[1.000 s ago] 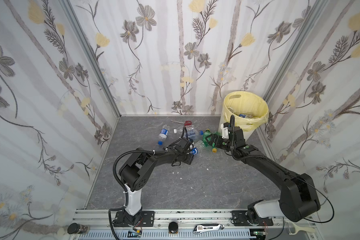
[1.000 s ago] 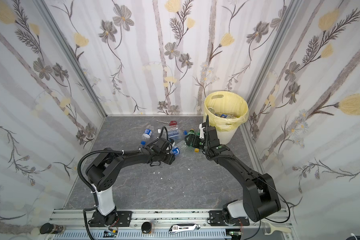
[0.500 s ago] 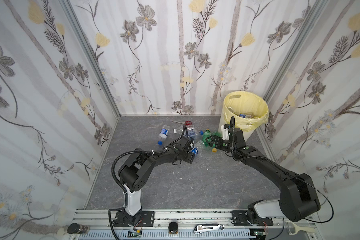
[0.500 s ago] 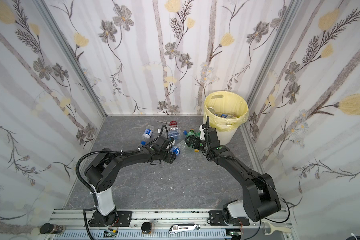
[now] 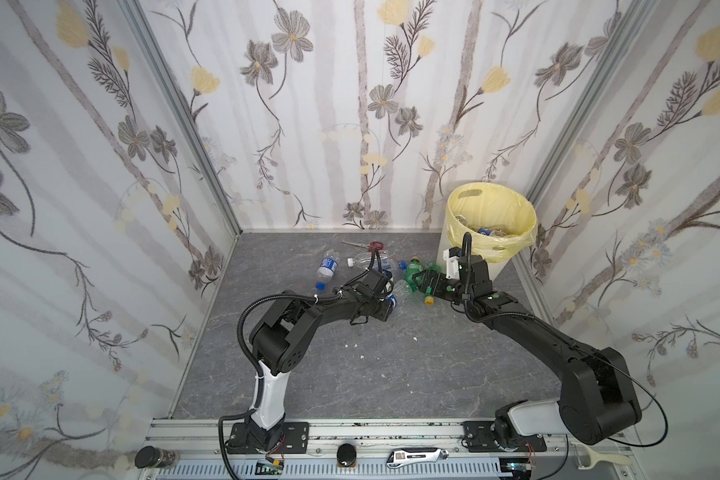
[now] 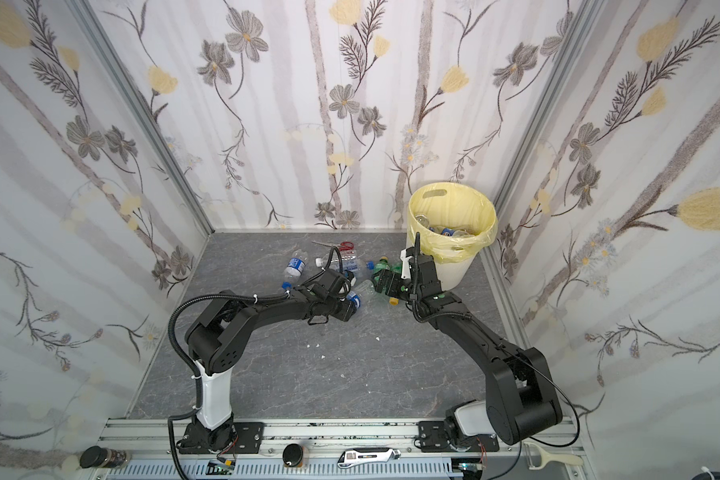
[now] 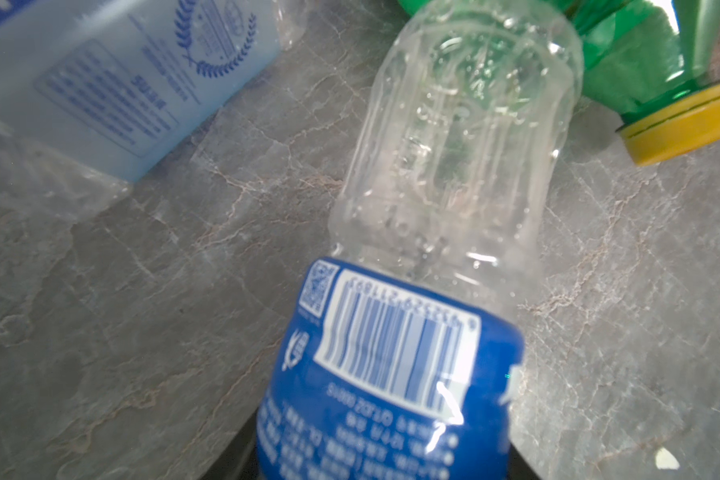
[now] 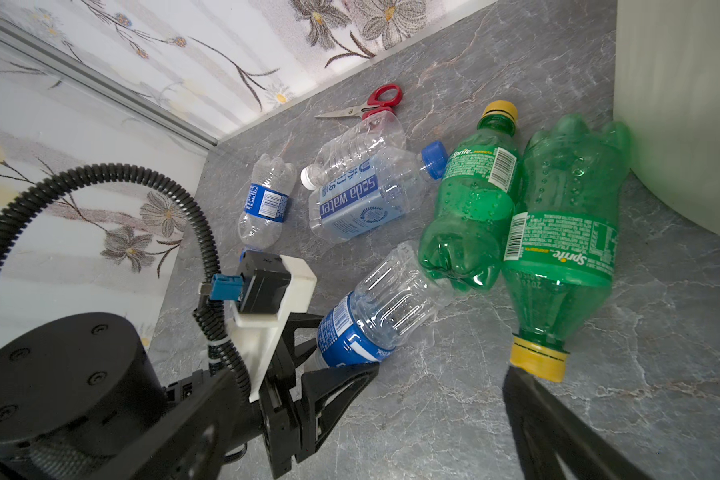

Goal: Throw the plastic bottles in the bin
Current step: 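Grasp the blue-labelled water bottle by its white cap with the left gripper and lift it, then grasp the bottle's bottom end with the right gripper beside the left gripper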

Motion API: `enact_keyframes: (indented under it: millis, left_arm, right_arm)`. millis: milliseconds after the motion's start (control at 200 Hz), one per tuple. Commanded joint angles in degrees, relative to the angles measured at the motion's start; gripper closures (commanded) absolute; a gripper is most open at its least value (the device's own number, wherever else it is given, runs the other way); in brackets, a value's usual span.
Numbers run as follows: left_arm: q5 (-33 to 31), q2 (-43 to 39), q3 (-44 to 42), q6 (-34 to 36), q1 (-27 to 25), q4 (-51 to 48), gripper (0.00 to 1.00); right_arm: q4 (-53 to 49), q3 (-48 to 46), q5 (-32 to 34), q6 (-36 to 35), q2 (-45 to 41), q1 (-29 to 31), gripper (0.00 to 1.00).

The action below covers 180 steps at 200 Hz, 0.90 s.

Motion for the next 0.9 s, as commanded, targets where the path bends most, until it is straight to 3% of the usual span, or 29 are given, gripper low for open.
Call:
enact_keyframes:
  millis: [0, 405, 644, 894]
  left_arm:
    - [1.0, -1.7, -1.2, 1.0, 0.0, -0.2, 0.51]
    - [-0.4, -10.3, -7.9, -1.7, 1.1, -0.9, 0.54]
    - [5.5, -10.9, -4.1, -6.6, 2.2, -0.8, 0.55]
    - [10.6, -11.9, -2.1, -9.8, 2.2, -0.7, 0.55]
  right_arm:
    - [1.4, 0.5, -1.5, 0.4, 0.5, 0.0, 0.0]
    - [4.9, -0.6, -5.4, 4.7, 4.3, 1.1, 0.0]
    - [11.7, -2.0, -10.7, 11.0, 7.0, 2.8, 0.0]
    - [14.1, -1.0, -10.9, 14.0, 8.2, 3.5, 0.0]
